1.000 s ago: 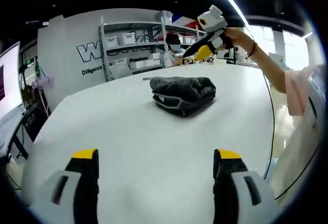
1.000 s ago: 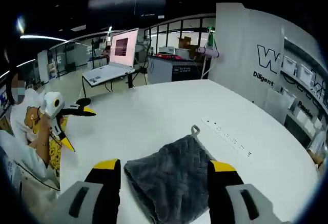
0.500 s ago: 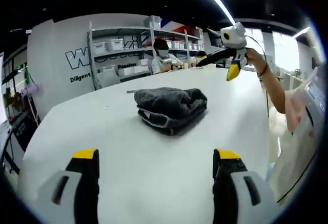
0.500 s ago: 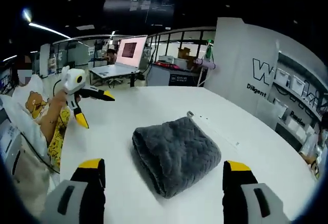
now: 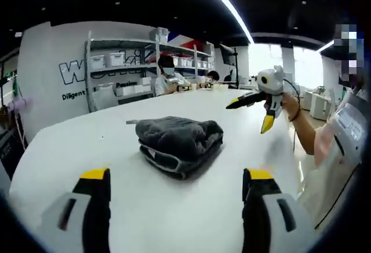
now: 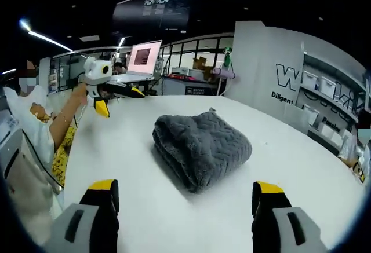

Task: Fold the towel on the table until its edges align and the towel forms a compact rectangular stack.

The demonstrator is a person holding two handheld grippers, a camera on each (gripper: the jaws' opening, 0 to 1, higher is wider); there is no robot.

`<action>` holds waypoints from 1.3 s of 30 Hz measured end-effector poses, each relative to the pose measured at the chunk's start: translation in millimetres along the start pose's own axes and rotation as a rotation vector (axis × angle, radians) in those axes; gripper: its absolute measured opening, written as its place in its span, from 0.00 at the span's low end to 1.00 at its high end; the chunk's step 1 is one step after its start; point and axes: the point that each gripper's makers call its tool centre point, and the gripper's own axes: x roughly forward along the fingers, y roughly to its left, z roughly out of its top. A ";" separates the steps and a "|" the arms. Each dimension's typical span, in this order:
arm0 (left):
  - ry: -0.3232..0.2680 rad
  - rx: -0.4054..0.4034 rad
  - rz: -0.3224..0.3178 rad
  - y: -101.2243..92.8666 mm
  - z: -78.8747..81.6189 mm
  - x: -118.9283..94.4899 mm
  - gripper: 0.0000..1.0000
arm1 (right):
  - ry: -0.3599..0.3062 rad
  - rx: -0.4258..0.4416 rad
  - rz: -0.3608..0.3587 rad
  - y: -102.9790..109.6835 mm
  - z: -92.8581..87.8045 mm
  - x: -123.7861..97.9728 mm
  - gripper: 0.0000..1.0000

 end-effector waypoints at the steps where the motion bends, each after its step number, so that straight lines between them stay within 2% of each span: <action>1: -0.006 0.003 -0.011 1.2 4.2 2.7 0.99 | -0.001 0.003 -0.003 0.1 -1.5 -1.3 0.99; 5: 0.008 0.040 -0.034 0.5 14.6 12.4 0.99 | -0.006 0.008 0.001 6.0 -4.7 -7.6 0.99; 7: 0.010 0.078 -0.037 3.4 26.7 20.4 0.99 | -0.005 0.010 0.003 7.8 -6.7 -10.3 0.99; 9: -0.009 0.120 -0.051 4.7 41.4 28.4 0.96 | -0.008 0.017 0.005 9.4 -8.2 -13.0 0.99; 12: -0.030 0.122 -0.074 9.1 60.1 42.7 0.95 | -0.013 0.024 0.002 10.6 -10.8 -16.4 0.99; 13: -0.031 0.122 -0.079 9.4 61.7 44.6 0.95 | -0.012 0.026 0.002 11.2 -12.0 -17.6 0.99; 14: -0.028 0.125 -0.117 8.1 67.4 53.5 0.96 | -0.012 0.028 0.003 12.1 -13.0 -18.6 0.99; 16: -0.048 0.145 -0.153 6.3 74.8 64.8 0.99 | -0.013 0.029 0.005 14.7 -14.3 -20.8 0.99; 19: -0.091 0.194 -0.182 6.9 83.3 82.6 0.95 | -0.013 0.030 0.006 17.2 -15.8 -22.3 0.99; 28: -0.083 0.189 -0.228 16.1 76.4 130.9 0.93 | -0.014 0.031 0.012 25.1 -17.6 -27.7 0.99; 32: -0.103 0.146 -0.229 26.2 74.2 149.8 0.91 | -0.017 0.032 0.013 27.1 -17.5 -28.4 0.98; 34: -0.116 0.136 -0.258 25.4 68.9 158.3 0.88 | -0.015 0.031 0.018 29.2 -18.4 -28.9 0.98; 37: -0.100 0.148 -0.332 15.3 58.2 159.2 0.81 | -0.011 0.032 0.021 30.5 -20.1 -29.5 0.97; 39: -0.096 0.154 -0.376 8.6 51.9 158.6 0.80 | -0.006 0.032 0.022 31.2 -22.3 -29.8 0.97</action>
